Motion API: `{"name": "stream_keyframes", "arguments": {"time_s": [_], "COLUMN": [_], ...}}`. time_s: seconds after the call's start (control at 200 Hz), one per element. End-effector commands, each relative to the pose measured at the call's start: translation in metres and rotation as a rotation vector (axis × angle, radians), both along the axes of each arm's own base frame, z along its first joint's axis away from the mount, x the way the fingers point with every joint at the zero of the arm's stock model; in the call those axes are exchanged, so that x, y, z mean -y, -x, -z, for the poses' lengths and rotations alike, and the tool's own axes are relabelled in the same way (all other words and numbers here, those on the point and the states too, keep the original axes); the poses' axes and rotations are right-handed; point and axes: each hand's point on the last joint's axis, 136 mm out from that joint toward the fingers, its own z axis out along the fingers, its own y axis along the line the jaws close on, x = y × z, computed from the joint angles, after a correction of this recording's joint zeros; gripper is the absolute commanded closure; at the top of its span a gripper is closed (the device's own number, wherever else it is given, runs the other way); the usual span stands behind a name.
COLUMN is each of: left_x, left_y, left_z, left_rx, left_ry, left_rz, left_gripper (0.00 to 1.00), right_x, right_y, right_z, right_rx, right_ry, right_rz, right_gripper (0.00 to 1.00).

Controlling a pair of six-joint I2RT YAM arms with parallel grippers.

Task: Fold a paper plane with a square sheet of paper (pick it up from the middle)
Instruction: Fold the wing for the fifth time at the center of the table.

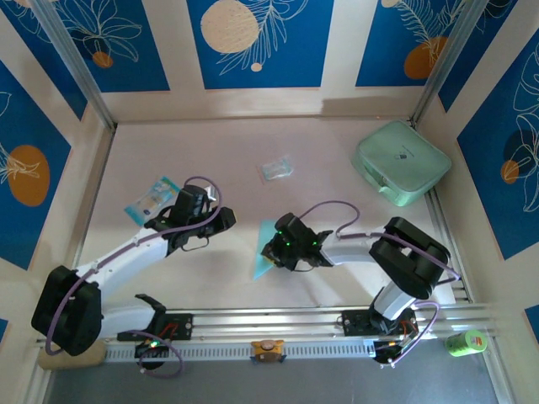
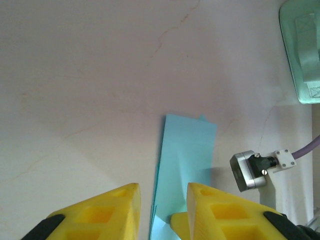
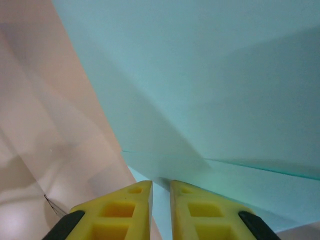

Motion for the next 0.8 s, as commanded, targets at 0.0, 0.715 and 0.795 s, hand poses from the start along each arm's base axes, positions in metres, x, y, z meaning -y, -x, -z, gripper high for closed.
{"name": "stream_keyframes", "arguments": {"time_s": [0.0, 0.715, 0.795], "left_x": [0.006, 0.124, 0.127], "left_y": [0.001, 0.008, 0.005], "left_z": [0.003, 0.024, 0.033], "left_rx": [0.0, -0.151, -0.17], "left_ry": [0.028, 0.092, 0.081], "left_rz": [0.047, 0.386, 0.386], "left_gripper": [0.71, 0.8, 0.82], "right_x": [0.005, 0.124, 0.122], "right_y": [-0.009, 0.0, -0.001], "right_z": [-0.019, -0.023, -0.024], "right_rx": [0.068, 0.14, 0.148], "right_ry": [0.059, 0.009, -0.007], "right_rz": [-0.05, 0.06, 0.051], "right_gripper": [0.83, 0.69, 0.69]}}
